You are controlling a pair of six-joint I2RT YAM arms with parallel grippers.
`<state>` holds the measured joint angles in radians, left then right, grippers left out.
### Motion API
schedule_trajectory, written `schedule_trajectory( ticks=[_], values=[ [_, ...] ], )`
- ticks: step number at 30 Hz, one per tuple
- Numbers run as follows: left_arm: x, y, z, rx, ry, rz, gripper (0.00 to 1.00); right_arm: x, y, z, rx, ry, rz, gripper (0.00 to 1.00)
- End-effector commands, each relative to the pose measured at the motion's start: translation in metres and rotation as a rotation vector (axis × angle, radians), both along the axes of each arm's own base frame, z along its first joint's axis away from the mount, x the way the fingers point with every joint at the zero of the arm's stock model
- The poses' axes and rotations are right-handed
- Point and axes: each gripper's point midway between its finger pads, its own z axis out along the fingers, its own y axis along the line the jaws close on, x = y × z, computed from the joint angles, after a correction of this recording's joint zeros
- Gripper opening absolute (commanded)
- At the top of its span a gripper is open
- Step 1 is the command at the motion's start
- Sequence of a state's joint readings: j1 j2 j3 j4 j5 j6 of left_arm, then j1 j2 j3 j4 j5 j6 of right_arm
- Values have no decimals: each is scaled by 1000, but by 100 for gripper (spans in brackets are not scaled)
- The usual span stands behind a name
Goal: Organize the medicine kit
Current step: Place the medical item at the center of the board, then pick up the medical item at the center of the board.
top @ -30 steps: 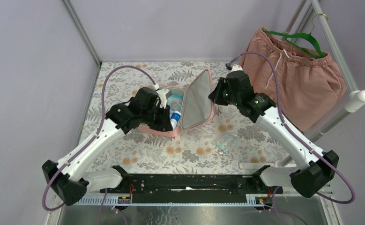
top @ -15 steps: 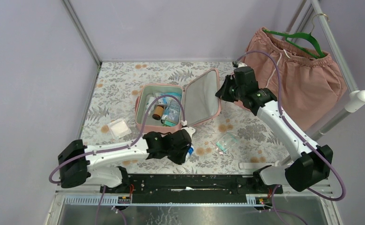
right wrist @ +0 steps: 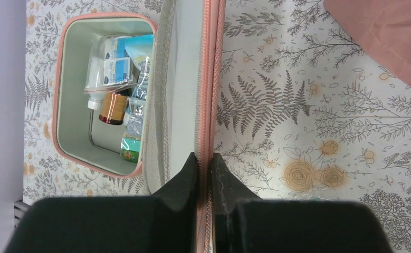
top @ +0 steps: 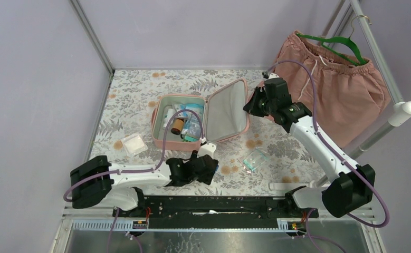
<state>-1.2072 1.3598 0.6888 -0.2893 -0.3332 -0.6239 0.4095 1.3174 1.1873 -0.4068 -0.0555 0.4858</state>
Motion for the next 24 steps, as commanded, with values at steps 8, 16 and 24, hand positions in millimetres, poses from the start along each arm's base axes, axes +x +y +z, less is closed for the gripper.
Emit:
schedule_trajectory(
  ticks=[8,16,24],
  values=[
    [-10,-3,26,-329,-180,340,93,-5,13,1,51,-1,64,0],
    [-16,1,8,-226,-367,507,91,-7,19,2,66,18,92,0],
    [-20,5,-14,-280,-336,585,92,-8,17,4,49,20,106,0]
  ],
)
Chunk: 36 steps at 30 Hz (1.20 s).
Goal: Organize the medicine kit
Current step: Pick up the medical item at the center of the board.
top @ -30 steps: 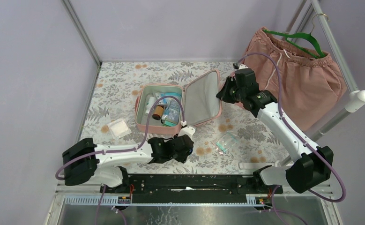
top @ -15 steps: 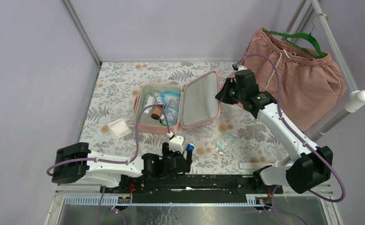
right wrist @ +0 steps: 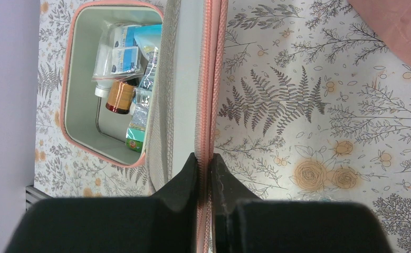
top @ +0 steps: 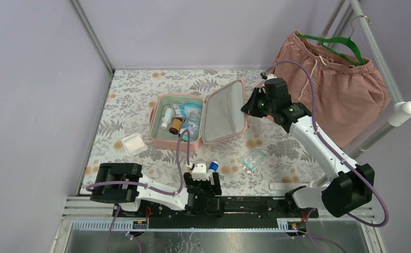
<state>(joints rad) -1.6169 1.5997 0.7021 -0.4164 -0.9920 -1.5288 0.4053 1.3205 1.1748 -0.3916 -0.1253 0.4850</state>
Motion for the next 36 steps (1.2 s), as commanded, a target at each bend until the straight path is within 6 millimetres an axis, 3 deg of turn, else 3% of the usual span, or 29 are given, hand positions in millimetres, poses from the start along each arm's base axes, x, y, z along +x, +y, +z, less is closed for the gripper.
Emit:
schedule_trajectory(
  ticks=[1,6,16,24,29,36],
  values=[
    [11,12,4,-98,-70,74,91,-4,9,6,12,3,54,0],
    [8,11,0,-132,-64,18,80,-4,10,6,18,7,58,0],
    [5,-8,-3,-125,-68,-70,76,-6,8,2,6,15,58,0],
    [12,-11,-11,-108,-41,-68,65,-7,7,2,2,14,57,0],
    [16,-9,-11,-105,-38,-53,51,-7,7,2,0,13,58,0],
    [19,-7,-4,-67,-42,-46,47,-8,5,0,-7,14,58,0]
  ],
)
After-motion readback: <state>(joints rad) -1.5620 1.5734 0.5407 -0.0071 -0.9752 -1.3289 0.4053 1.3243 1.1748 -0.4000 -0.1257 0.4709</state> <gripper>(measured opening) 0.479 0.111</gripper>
